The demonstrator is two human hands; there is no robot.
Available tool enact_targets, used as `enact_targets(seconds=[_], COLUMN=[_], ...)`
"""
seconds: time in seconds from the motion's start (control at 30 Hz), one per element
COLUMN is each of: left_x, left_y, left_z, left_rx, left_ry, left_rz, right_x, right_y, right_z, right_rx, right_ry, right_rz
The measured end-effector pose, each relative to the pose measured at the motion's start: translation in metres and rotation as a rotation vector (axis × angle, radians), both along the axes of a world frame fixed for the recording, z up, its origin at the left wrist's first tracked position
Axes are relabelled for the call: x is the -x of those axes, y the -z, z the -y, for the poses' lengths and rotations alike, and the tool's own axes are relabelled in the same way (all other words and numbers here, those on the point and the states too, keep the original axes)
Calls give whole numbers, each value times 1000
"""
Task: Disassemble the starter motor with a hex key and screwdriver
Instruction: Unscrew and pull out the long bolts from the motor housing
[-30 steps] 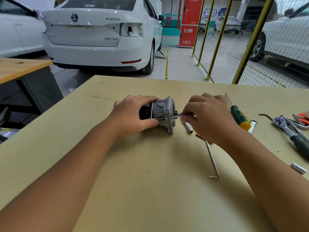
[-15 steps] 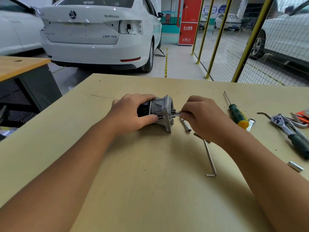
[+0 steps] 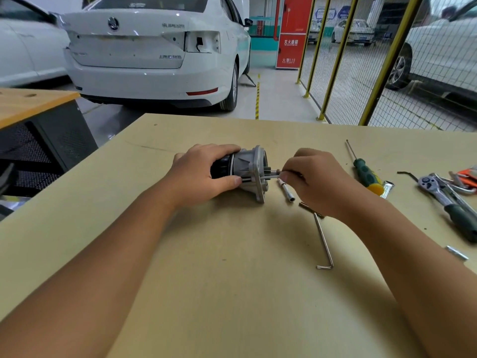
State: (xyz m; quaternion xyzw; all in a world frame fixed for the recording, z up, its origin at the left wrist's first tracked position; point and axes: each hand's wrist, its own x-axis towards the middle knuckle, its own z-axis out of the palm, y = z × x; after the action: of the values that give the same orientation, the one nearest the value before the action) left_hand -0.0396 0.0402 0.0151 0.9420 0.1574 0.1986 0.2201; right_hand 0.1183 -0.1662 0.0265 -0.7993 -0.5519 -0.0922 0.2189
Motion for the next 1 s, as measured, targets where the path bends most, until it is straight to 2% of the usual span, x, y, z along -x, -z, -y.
enact_targets(seconds=[0.1,0.23,0.4,0.57,0.67,0.8,1.0], left_x=[0,-2,-2,-2,-2,-2,-2], left_y=[-1,-1,0,2,0,1,2], left_z=[1,0,0,-1,-1,-2,-3], left_rx=[-2,-16,-13,-16,-17,-18,-23], left_ry=[-14,-9,-9,3,3,13,17], left_rz=[-1,-24,-18,-19,-21,-25,-1], right_x=[3,10,10,2,3,9,14], right_y=[1,-1,0,6,7,3,0], right_z=[0,2,-1,1,-1,2,1], right_rx=[16,-10,-31,-52,-46,-80,-56], right_ry=[26,144,5,1,17,123,146], right_rz=[32,223,33,-20,22,191,185])
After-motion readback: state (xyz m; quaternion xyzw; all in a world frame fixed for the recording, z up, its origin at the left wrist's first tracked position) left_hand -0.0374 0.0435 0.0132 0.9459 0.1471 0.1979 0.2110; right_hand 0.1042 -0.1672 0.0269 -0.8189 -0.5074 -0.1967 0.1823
